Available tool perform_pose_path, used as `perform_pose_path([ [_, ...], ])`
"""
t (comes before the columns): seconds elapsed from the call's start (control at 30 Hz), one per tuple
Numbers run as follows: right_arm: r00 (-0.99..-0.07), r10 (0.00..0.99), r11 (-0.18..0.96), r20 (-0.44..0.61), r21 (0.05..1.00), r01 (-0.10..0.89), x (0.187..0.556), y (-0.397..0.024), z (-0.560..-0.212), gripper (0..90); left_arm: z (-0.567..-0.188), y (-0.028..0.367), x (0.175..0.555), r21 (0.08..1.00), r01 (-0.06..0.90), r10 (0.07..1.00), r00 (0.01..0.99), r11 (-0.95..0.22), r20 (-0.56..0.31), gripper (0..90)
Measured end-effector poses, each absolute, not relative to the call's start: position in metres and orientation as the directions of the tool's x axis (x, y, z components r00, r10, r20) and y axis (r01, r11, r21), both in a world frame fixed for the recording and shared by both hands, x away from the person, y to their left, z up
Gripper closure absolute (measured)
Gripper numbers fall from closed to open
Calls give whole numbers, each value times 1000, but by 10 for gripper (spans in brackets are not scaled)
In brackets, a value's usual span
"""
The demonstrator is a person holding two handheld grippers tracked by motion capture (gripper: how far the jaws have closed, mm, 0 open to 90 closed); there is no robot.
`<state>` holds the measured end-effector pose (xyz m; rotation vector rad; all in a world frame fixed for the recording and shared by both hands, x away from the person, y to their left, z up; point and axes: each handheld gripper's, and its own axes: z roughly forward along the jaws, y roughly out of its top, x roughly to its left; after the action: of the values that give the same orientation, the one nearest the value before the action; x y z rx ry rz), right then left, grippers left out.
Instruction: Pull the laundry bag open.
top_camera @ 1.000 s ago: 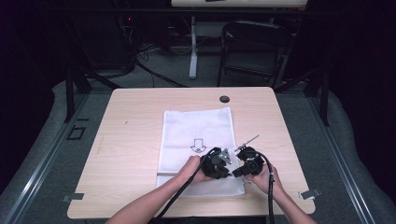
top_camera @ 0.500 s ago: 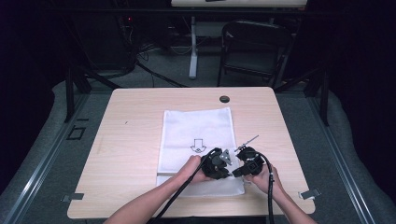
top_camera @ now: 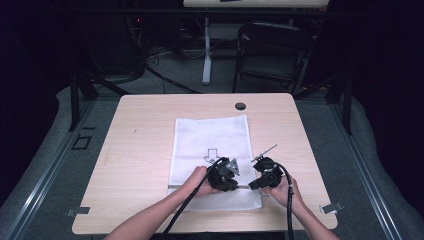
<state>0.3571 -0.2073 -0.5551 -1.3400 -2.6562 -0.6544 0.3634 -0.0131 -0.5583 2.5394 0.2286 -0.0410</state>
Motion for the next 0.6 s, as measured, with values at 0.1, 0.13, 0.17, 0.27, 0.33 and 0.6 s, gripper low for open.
perform_pose_path([
  [0.1,-612,744,525,270,330,784,357,-207,-555,900,-559,-10,363,553,170,154,985,-815,-75,822],
  [0.13,-612,743,525,269,332,784,357,-207,-555,900,-558,-9,363,547,171,157,985,-819,-74,822],
  [0.17,-612,743,524,272,333,784,357,-207,-555,900,-559,-8,363,560,175,158,984,-809,-80,822],
  [0.27,-613,742,526,272,333,783,357,-208,-555,900,-559,-5,363,558,175,158,984,-811,-80,823],
  [0.33,-613,741,524,273,335,783,357,-208,-555,900,-559,-1,363,556,172,157,985,-813,-76,822],
  [0.6,-617,739,530,268,333,780,357,-207,-555,900,-558,10,361,562,184,166,983,-807,-82,822],
])
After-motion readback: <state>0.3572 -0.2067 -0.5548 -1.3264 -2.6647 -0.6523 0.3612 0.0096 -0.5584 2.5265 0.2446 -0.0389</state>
